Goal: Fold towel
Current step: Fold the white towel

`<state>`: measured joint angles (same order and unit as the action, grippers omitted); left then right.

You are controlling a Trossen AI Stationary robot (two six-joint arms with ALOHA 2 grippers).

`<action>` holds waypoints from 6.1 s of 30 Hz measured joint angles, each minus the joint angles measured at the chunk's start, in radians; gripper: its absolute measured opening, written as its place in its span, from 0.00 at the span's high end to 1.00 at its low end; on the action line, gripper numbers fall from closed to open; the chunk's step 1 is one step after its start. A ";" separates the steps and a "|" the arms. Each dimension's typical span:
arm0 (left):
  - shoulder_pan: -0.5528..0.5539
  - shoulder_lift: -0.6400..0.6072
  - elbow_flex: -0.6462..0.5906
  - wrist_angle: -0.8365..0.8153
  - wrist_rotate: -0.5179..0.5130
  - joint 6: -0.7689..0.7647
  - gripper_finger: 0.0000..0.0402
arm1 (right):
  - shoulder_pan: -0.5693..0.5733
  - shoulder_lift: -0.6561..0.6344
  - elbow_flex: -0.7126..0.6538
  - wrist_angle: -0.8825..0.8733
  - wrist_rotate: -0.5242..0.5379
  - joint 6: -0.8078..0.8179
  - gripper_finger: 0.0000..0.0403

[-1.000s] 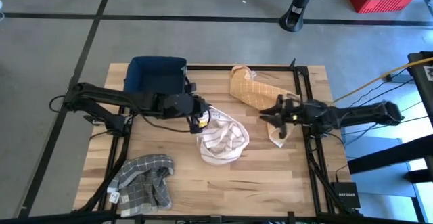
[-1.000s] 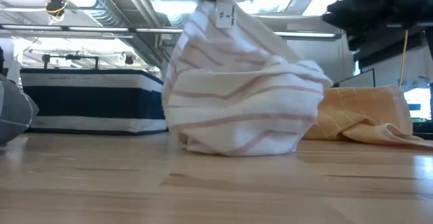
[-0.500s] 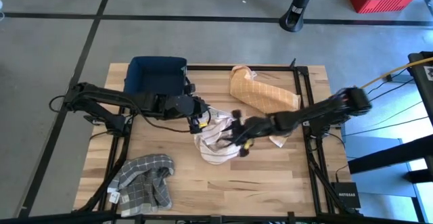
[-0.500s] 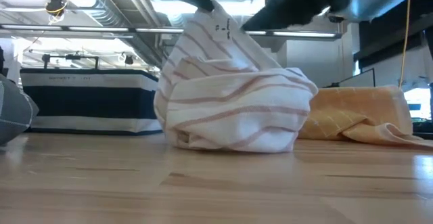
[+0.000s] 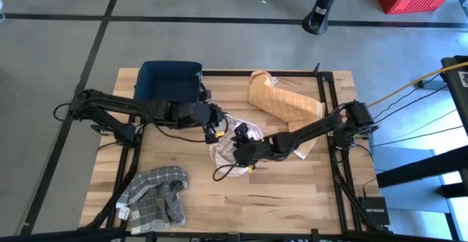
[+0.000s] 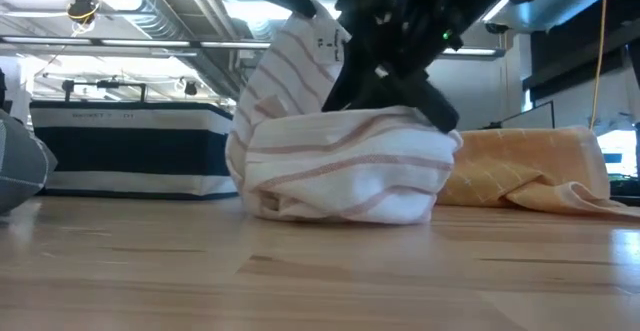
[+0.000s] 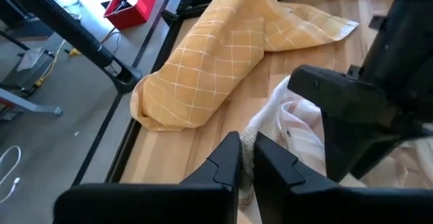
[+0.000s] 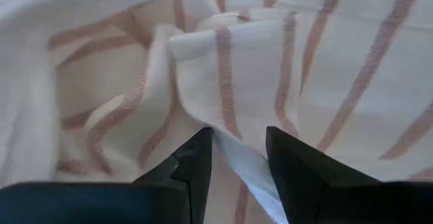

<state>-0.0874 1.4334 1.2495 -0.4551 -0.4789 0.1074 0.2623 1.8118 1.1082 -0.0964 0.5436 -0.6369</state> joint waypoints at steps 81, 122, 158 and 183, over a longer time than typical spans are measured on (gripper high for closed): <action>-0.082 0.019 0.010 0.238 -0.022 -0.048 0.95 | 0.077 -0.532 -0.122 0.195 -0.015 0.633 0.50; -0.183 0.011 0.006 -0.249 -0.004 -0.273 0.62 | -0.053 -0.526 -0.123 -0.025 0.103 0.614 0.98; -0.213 0.350 -0.208 0.137 0.213 -0.293 0.60 | -0.055 -0.535 -0.397 -0.314 0.225 1.055 0.98; -0.102 0.476 -0.223 0.174 -0.134 -0.144 0.96 | -0.053 -0.535 -0.397 -0.310 0.205 1.052 0.98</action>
<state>-0.1894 1.9091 1.0266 -0.2806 -0.6125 -0.0368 0.2089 1.2766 0.7109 -0.4068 0.7486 0.4149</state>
